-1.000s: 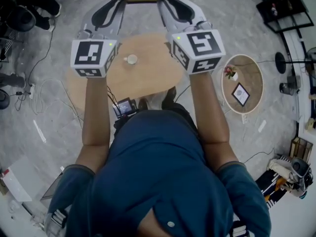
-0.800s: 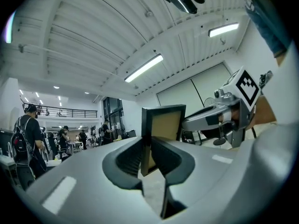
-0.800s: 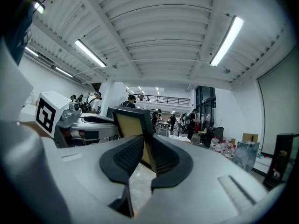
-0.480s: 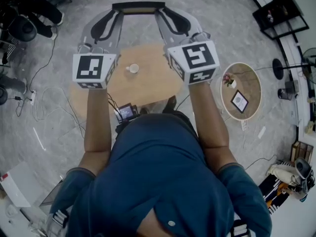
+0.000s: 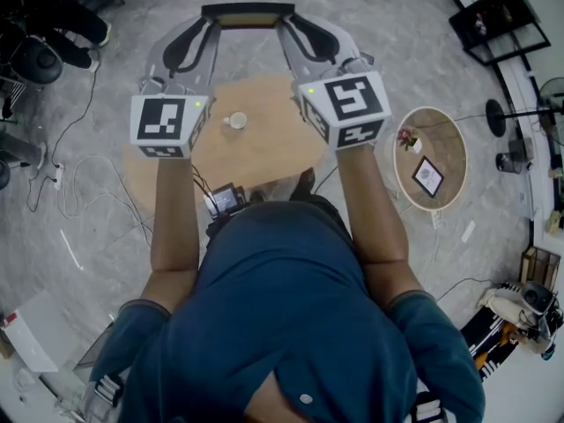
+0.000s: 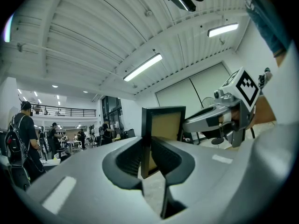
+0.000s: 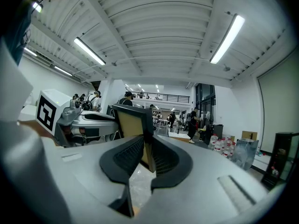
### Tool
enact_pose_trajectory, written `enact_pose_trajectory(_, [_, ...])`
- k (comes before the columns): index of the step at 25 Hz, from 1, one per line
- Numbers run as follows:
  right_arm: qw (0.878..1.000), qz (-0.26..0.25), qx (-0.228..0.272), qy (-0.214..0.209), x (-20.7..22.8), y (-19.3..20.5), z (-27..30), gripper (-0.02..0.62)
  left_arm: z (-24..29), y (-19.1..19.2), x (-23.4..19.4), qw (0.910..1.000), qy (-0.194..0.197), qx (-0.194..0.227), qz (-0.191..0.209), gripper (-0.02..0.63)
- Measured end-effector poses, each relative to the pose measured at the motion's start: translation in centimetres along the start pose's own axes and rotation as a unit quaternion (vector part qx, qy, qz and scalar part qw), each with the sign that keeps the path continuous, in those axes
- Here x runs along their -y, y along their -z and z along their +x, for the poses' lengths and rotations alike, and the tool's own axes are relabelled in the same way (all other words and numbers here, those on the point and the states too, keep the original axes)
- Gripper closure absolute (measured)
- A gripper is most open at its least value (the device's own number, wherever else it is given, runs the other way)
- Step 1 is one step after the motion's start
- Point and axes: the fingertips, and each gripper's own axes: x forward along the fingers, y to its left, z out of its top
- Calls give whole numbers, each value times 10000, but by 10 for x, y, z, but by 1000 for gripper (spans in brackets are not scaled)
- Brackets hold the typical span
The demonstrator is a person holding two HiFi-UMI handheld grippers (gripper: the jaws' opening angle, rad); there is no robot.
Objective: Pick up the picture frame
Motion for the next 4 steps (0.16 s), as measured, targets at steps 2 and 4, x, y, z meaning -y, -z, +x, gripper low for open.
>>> enact_pose_trajectory(2, [10000,18,-18,11,1,2,0,534,1,1,1,10000,20,-25,0,554])
enact_pose_trajectory(4, [10000,36,-40,20,3,4,0,534,3,1,3,10000,41,-33,2,554])
